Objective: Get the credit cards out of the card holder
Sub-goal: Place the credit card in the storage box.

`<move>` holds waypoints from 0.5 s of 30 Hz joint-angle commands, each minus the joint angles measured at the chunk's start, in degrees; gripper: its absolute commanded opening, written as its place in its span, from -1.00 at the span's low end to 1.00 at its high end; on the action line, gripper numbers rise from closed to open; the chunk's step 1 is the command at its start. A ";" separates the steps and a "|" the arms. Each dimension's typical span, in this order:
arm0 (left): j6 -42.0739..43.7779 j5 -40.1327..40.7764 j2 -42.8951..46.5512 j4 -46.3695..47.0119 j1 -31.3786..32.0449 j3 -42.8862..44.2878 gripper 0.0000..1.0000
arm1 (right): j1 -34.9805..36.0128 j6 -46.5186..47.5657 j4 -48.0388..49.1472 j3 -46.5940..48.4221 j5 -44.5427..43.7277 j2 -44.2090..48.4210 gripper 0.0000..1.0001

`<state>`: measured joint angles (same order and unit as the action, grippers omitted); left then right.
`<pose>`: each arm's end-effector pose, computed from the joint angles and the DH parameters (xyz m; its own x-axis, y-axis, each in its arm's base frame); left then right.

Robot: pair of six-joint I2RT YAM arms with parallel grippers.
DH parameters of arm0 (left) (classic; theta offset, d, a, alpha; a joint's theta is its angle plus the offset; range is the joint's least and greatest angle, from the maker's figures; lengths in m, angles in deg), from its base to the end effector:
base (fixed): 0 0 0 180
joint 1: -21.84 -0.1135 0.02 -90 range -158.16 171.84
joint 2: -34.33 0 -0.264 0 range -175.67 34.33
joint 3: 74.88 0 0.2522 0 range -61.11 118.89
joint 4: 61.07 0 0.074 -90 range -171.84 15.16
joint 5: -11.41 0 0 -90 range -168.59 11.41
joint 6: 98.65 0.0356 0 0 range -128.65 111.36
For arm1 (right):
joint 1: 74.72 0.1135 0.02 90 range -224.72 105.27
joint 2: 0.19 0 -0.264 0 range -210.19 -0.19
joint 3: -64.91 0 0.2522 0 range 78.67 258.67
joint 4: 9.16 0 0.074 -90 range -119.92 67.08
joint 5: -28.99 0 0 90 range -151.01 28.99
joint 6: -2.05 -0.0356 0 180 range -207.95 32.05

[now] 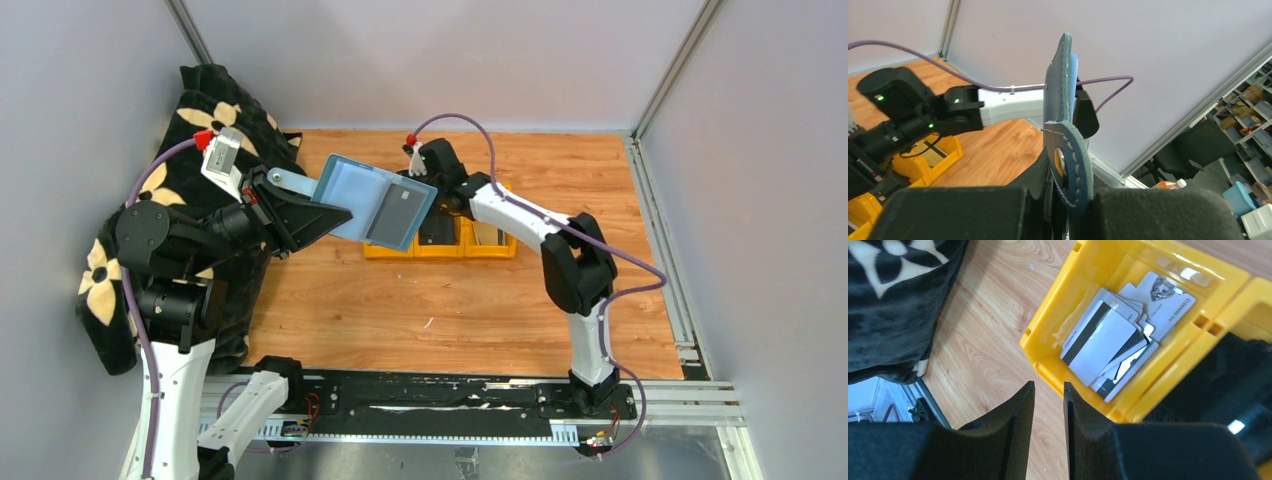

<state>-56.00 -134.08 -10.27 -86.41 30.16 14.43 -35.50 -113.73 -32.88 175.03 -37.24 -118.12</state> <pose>0.0948 -0.0435 0.5075 -0.4037 -0.3621 -0.8402 0.8181 0.2683 -0.5087 0.3662 0.3174 0.2567 -0.7322 -0.0839 -0.6759 -0.5845 0.5866 0.5605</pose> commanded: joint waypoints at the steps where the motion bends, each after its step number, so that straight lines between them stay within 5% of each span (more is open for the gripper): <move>1: -0.53 -0.79 0.32 1.86 -0.32 1.28 -1.00 | 0.59 0.83 1.88 -4.37 -4.08 10.85 -0.33; 5: -0.61 -0.83 0.14 2.02 -0.32 1.35 -1.00 | 0.44 -1.36 11.84 -15.15 -0.25 23.34 -0.16; 11: -3.93 -1.28 0.00 5.30 -0.32 0.39 -1.00 | 0.26 -8.03 39.33 -36.88 10.98 43.34 0.28; 15: -5.20 -1.36 -0.14 6.65 -0.32 -0.20 -1.00 | 0.49 -15.60 57.69 -46.24 19.19 50.31 0.31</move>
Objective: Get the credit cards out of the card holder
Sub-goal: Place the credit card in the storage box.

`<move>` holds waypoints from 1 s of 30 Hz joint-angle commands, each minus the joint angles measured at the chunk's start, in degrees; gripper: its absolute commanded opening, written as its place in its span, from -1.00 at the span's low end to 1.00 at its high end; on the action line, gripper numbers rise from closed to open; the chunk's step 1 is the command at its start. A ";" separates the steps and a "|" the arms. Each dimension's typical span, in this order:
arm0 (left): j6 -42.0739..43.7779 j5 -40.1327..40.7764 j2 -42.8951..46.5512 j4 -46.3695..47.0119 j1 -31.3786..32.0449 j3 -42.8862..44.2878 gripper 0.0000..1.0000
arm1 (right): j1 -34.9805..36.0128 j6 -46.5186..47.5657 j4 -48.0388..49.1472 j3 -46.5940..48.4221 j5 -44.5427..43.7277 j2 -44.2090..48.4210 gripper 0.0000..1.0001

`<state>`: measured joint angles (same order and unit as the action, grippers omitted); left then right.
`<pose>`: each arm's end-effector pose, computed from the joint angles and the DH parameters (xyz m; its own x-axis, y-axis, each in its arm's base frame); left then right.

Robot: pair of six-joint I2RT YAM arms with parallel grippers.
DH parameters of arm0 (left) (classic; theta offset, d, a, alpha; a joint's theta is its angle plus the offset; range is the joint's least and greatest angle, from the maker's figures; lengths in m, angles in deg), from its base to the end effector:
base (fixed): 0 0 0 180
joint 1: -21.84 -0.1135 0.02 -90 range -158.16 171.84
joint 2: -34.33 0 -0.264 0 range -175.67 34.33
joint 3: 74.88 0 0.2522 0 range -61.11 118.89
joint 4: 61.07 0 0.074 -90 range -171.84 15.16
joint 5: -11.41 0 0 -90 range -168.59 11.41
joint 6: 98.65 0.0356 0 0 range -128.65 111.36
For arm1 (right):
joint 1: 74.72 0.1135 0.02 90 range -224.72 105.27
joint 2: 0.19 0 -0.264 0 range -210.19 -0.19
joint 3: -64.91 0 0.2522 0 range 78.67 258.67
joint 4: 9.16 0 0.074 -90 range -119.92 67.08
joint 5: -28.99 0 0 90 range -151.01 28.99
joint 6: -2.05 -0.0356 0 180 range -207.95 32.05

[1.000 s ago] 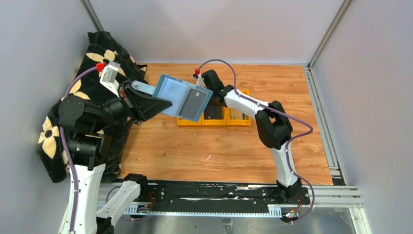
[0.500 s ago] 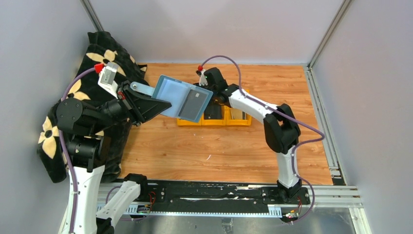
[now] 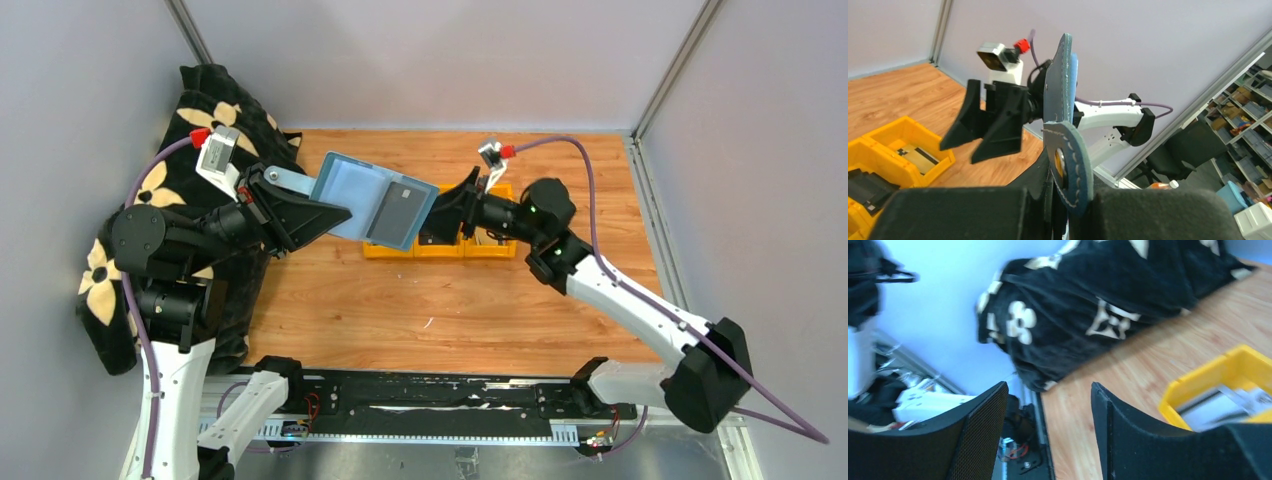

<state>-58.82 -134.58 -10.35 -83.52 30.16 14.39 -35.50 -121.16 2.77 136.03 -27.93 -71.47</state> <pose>0.0936 -0.0435 0.5116 -0.4067 -0.3746 -0.8332 0.8248 0.2414 -0.5112 0.2117 0.1979 0.3840 -0.3847 0.2784 -0.8801 -0.8762 0.1898 0.4430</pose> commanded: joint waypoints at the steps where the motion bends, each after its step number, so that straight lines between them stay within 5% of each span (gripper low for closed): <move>1: -2.84 -1.05 -0.05 4.09 -0.32 -0.26 -1.00 | 0.66 -10.15 25.81 -8.69 11.30 4.49 0.31; 8: -5.98 -2.14 -0.29 6.59 -0.32 -1.05 -1.00 | 1.53 -27.27 51.35 -12.05 16.01 4.50 0.26; 11: -6.07 -2.22 -0.25 6.53 -0.32 -1.26 -1.00 | 1.76 -30.36 54.79 -10.78 15.26 3.52 0.26; 17: -5.82 -2.44 -0.18 6.01 -0.32 -1.40 -1.00 | 3.02 -28.46 50.47 -7.55 12.93 2.95 0.19; 30: -6.01 -2.46 -0.29 6.13 -0.32 -1.32 -1.00 | 5.50 -19.71 35.63 -3.37 9.34 4.87 -0.73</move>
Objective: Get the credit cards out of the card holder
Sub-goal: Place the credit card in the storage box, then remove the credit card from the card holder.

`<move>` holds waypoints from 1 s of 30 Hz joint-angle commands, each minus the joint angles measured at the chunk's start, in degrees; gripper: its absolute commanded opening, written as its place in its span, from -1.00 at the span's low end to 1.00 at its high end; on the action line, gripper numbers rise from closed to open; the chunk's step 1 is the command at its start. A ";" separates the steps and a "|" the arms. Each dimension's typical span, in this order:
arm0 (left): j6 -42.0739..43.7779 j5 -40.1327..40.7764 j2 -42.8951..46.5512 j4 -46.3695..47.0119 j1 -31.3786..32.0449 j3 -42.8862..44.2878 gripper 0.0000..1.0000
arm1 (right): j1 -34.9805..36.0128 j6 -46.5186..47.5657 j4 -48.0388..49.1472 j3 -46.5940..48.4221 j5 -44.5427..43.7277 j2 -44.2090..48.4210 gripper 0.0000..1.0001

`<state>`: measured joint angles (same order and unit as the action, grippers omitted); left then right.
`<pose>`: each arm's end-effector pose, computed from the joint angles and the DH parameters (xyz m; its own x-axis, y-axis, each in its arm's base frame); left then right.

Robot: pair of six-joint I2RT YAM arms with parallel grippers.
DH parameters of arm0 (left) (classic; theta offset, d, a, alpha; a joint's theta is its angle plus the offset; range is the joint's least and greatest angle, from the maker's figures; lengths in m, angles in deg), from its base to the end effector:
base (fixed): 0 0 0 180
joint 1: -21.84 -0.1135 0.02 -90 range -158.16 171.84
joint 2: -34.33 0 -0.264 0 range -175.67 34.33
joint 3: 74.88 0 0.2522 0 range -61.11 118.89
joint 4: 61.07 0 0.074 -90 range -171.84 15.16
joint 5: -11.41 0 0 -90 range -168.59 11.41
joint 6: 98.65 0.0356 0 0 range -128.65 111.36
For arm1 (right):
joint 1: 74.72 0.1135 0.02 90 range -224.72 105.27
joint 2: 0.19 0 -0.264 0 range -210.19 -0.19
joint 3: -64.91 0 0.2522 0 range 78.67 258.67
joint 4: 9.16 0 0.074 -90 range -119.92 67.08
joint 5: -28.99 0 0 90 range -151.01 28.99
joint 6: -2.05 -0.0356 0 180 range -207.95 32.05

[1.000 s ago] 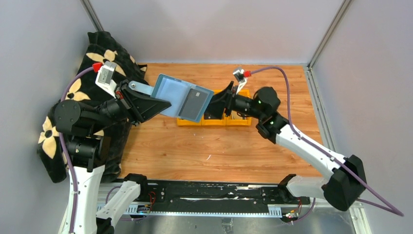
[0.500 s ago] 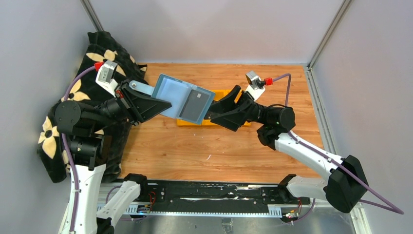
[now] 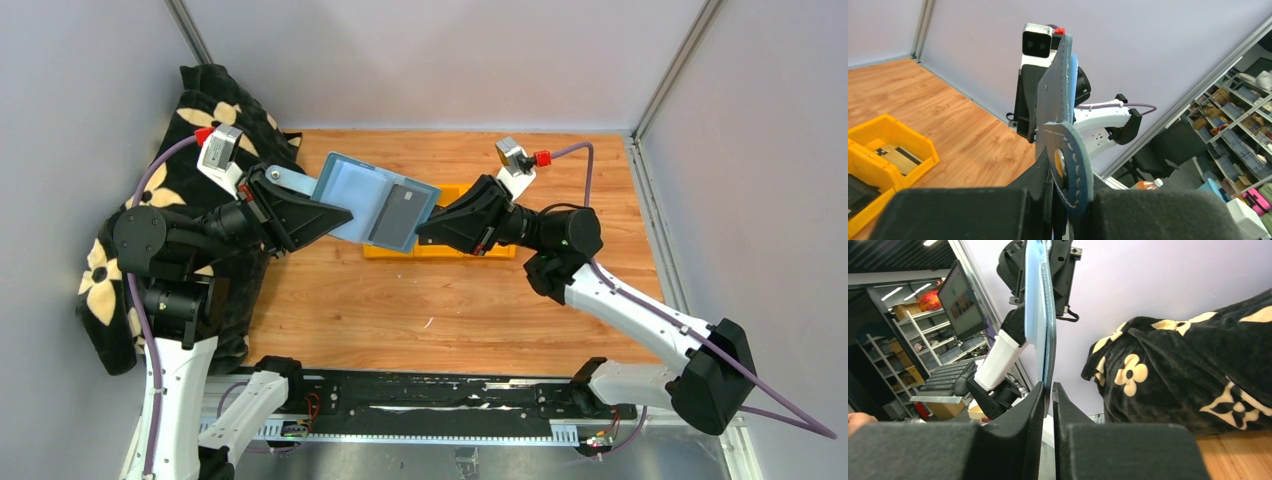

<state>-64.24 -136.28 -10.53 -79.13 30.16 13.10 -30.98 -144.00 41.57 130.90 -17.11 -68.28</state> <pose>0.0958 -0.0444 0.5115 -0.4520 -0.3796 -0.8073 0.8176 0.1857 -0.5451 0.1559 0.1833 0.4240 -0.3851 0.4588 -0.8008 -0.9129 -0.3166 0.2576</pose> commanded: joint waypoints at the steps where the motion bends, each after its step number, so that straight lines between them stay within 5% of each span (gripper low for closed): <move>1: -0.73 -0.76 -0.08 1.83 -0.32 0.01 -1.00 | 1.07 3.36 -3.30 1.74 -1.60 1.88 -0.80; 10: -1.20 -0.67 -0.22 2.06 -0.32 0.49 -1.00 | 2.40 4.59 -3.75 2.37 -2.68 1.29 -0.88; 17: -0.48 -0.54 -0.03 1.31 -0.32 -0.03 -1.00 | 6.70 7.40 -5.85 6.40 -2.32 -0.07 -0.44; 26: 1.56 -0.62 0.08 0.11 -0.32 -0.31 -1.00 | 10.04 14.34 -15.22 9.78 -5.37 1.35 -0.62; 30: 2.52 -0.70 0.04 -0.94 -0.32 -0.32 -1.00 | 11.45 17.55 -18.47 9.93 -4.01 3.07 -0.53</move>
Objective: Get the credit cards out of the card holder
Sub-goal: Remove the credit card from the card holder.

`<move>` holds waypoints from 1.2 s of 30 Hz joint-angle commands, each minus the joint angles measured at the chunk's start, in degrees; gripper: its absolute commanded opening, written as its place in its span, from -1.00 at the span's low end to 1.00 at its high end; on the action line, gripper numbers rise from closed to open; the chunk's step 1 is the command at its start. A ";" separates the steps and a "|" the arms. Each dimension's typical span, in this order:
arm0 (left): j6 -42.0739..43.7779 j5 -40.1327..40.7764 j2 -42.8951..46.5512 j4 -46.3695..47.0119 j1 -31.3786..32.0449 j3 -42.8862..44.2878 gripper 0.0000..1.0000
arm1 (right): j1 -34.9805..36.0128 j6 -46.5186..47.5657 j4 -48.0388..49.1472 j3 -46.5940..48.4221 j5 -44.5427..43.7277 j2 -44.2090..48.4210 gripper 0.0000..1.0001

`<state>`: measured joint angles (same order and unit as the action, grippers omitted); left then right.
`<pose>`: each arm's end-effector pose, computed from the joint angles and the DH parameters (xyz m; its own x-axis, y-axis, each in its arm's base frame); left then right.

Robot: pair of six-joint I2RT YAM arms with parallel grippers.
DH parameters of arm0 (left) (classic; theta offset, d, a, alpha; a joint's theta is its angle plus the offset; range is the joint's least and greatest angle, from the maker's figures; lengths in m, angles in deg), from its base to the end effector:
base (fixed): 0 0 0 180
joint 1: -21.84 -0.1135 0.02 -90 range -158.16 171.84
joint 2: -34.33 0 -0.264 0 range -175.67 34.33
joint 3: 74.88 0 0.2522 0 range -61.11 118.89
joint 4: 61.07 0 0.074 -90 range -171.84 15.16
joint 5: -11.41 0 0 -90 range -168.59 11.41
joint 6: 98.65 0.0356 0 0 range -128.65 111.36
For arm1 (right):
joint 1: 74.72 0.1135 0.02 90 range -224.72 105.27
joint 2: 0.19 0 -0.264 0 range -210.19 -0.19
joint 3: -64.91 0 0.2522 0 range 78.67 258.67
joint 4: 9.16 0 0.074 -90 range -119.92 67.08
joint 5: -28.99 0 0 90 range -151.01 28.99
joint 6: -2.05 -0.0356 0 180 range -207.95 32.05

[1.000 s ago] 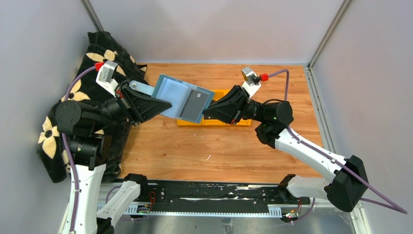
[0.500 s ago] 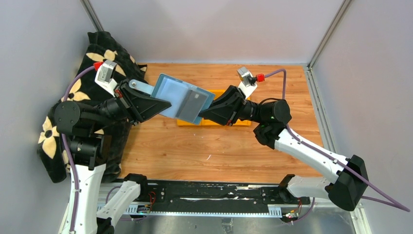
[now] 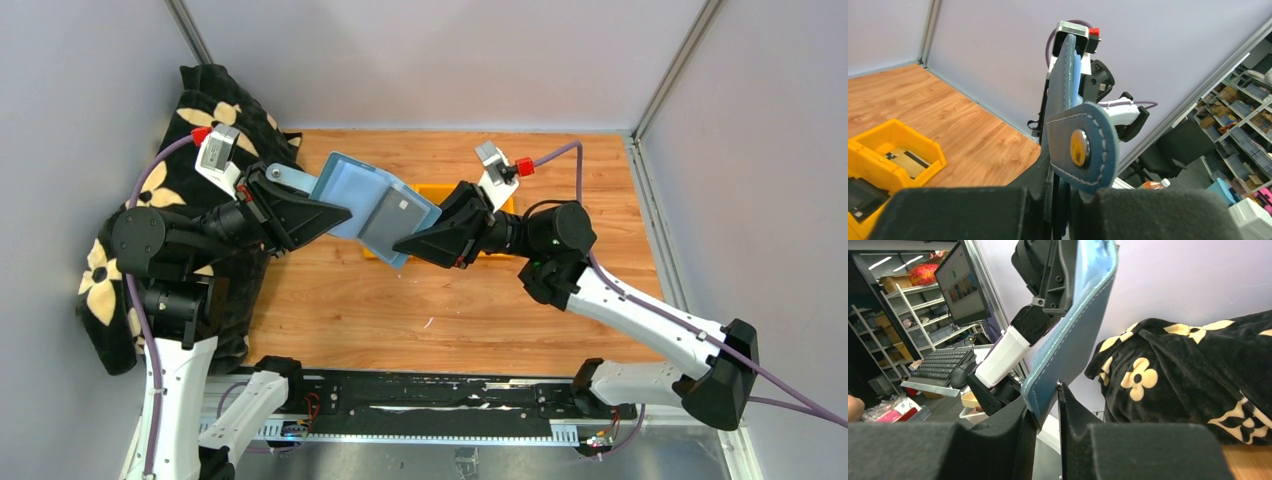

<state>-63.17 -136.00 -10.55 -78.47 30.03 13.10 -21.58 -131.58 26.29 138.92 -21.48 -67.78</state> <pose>0.0957 -0.0441 0.5125 -0.4253 -0.3819 -0.8205 0.8302 0.1964 -0.5217 0.1292 0.2100 0.4535 -0.3322 0.4441 -0.8321 -0.9287 -0.3081 0.2063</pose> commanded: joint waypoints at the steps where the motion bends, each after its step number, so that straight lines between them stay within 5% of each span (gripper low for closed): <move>1: 1.02 -1.10 -0.08 -1.22 -0.19 -0.24 -1.00 | 2.05 5.06 -2.74 1.49 1.43 2.98 -0.50; 12: -0.47 -1.66 -0.37 -0.51 -0.19 1.16 -1.00 | 2.05 9.60 -8.17 -1.38 0.67 8.36 -0.47; 32: -2.09 -2.01 -0.28 0.20 -0.19 2.40 -1.00 | 2.05 12.90 -15.22 1.73 -6.79 7.61 -0.96; 36: -2.42 -2.01 -0.03 0.36 -0.19 2.15 -1.00 | 2.12 13.26 -18.61 3.28 -12.14 6.34 -0.70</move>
<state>-64.19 -136.37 -10.92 -79.11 29.90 14.32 -20.31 -119.87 9.55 139.33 -27.06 -60.94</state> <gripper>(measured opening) 0.115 0.102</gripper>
